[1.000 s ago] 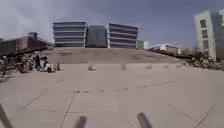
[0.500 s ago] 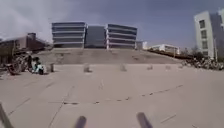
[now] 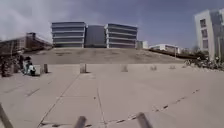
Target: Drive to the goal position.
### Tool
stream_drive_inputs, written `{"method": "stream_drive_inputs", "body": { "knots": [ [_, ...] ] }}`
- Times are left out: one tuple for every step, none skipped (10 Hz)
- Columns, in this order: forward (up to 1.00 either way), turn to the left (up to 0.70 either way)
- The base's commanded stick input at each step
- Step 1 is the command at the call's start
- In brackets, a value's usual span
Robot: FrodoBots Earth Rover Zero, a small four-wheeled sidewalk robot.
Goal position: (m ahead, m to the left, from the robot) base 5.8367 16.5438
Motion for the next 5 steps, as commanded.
{"method": "stream_drive_inputs", "body": {
  "knots": [
    [1.00,0.00],
    [1.00,0.00],
    [1.00,0.00],
    [1.00,0.00],
    [1.00,0.00]
  ]
}}
